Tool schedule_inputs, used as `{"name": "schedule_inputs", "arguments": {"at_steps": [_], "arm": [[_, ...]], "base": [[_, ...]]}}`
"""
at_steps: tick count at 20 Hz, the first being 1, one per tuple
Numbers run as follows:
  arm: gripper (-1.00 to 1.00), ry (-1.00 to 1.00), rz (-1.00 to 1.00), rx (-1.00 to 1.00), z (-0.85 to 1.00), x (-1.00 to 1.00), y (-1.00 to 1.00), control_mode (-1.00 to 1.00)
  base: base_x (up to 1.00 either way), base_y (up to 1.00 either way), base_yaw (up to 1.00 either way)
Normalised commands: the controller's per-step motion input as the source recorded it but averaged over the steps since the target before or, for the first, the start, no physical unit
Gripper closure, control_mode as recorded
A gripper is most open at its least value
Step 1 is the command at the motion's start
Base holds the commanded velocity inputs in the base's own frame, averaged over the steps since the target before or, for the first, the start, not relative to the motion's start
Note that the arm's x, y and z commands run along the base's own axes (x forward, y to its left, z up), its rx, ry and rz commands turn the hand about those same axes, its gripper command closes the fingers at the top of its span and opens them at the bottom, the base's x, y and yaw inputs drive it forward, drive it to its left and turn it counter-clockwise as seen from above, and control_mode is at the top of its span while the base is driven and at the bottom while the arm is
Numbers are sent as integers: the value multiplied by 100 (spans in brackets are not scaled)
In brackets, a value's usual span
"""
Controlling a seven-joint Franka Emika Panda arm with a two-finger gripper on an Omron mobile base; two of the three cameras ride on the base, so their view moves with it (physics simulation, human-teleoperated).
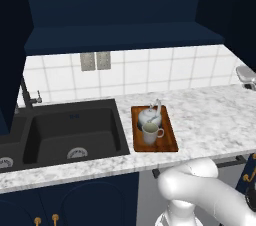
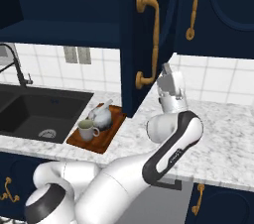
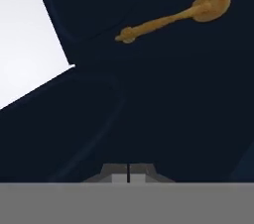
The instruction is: Pick the kettle from the counter and place it on the tray. Then pick the mug from the cabinet and place it on the tray. Then close the cabinet doors.
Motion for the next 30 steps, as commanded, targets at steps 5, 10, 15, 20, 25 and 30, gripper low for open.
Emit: {"name": "schedule_inputs", "arguments": {"at_steps": [5,10,15,20,25,30], "arm": [[100,-31,16,-3,96,-9,81,-100],[100,-5,18,-8,92,-4,77,-100],[100,29,4,-10,87,7,35,-100],[100,41,0,-3,7,90,39,-100],[100,39,19,-8,-1,100,38,-100],[100,29,30,-6,0,99,2,-100]], "base": [[0,0,0],[0,0,0],[0,0,0],[0,0,0],[0,0,0],[0,0,0]]}}
